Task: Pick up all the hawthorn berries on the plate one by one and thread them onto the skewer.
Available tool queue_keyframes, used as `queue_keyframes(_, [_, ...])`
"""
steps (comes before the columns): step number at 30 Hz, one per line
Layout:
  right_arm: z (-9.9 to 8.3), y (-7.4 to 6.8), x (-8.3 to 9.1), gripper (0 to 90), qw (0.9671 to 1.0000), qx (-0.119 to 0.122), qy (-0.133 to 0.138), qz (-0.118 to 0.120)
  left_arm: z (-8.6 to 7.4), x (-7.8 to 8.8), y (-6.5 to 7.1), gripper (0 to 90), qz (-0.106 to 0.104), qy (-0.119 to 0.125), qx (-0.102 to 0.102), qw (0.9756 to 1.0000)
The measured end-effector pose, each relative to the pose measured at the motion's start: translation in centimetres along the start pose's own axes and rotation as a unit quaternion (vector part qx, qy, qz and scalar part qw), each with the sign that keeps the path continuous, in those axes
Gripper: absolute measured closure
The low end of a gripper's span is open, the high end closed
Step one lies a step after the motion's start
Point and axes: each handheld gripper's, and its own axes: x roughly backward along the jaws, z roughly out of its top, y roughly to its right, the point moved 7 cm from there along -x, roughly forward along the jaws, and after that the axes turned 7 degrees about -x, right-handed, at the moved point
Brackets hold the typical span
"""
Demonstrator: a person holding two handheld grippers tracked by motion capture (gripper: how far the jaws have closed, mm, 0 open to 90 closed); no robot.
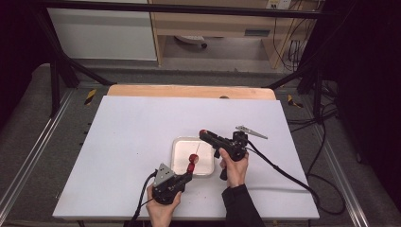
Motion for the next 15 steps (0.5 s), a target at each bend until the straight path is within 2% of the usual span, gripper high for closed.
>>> queue_keyframes(15, [-0.26, -0.24, -0.35, 62.0, 0.9993, -0.024, 0.020, 0.020, 0.24, -0.70, 0.30, 88.3, 0.003, 0.007, 0.017, 0.9998])
